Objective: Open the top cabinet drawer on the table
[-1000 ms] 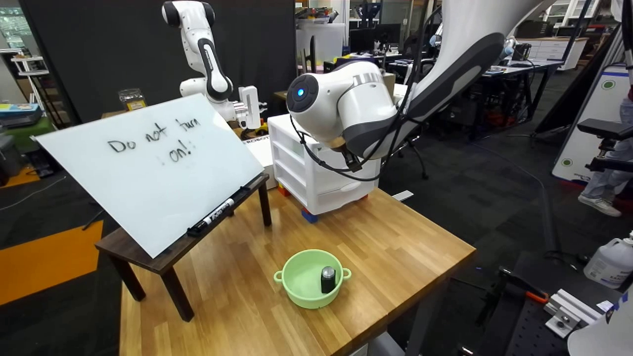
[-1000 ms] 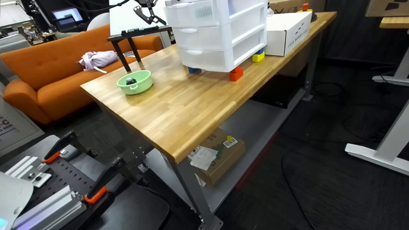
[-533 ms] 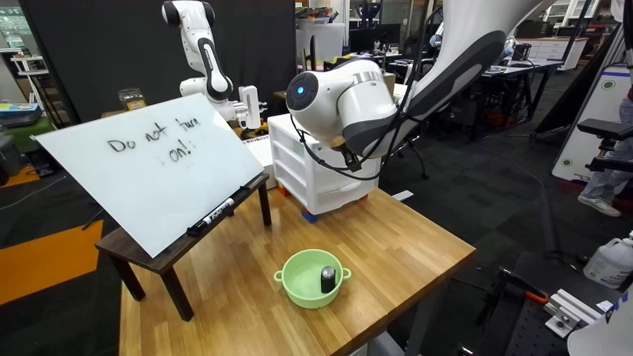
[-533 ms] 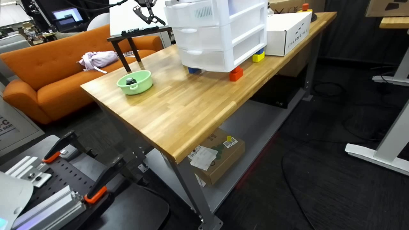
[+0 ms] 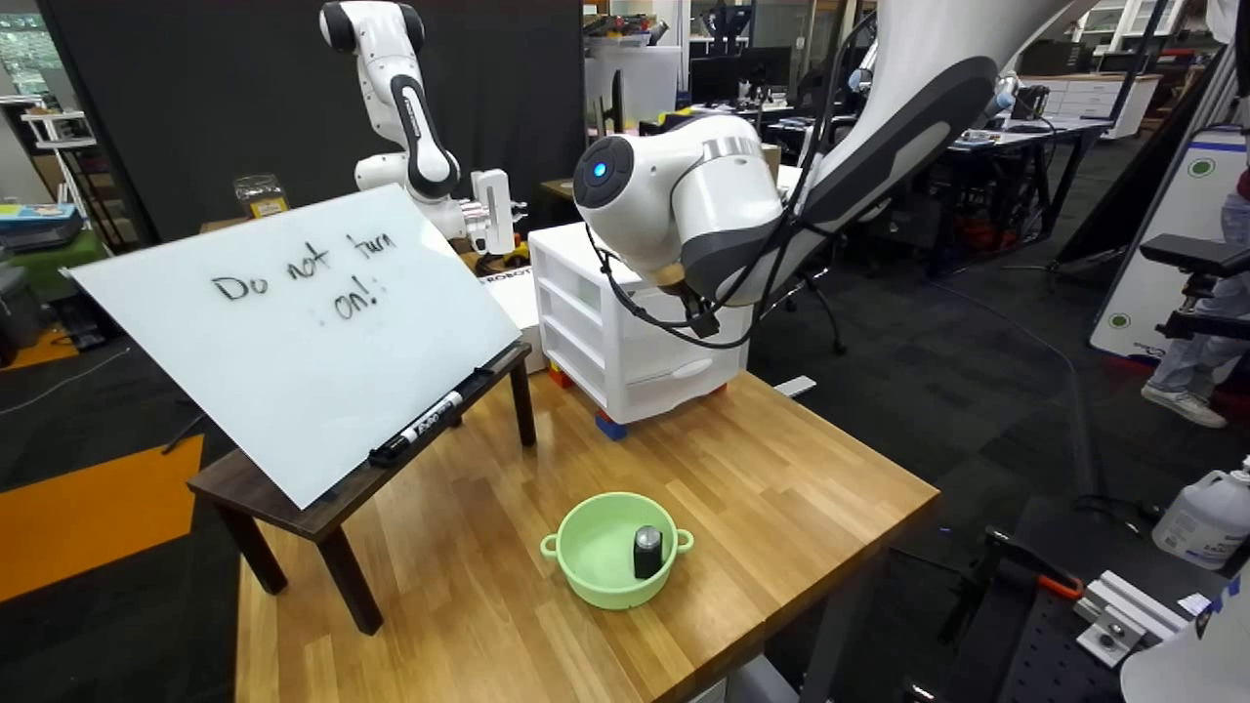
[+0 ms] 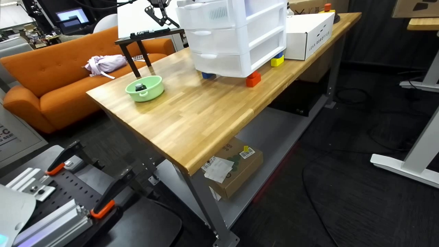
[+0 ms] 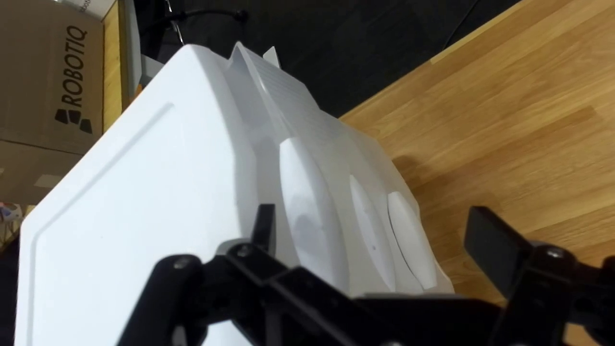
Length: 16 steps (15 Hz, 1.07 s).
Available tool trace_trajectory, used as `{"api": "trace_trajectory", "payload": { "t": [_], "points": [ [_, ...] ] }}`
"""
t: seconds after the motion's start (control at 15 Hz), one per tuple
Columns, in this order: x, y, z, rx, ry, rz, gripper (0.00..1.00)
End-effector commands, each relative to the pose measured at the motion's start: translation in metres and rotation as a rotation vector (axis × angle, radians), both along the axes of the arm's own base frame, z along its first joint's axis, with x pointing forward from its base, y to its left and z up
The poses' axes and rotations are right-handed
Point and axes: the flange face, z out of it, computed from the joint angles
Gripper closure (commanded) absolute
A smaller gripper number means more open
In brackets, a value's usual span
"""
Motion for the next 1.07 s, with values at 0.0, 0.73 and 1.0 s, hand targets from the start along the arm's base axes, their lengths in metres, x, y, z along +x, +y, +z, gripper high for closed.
{"api": "trace_trajectory", "payload": {
  "t": [0.0,0.73,1.0],
  "points": [
    [0.001,-0.006,0.006,0.03,-0.007,-0.024,0.0],
    [0.015,-0.028,0.016,0.082,-0.04,-0.081,0.62],
    [0.019,-0.033,0.022,0.09,-0.062,-0.08,0.72]
  ]
}}
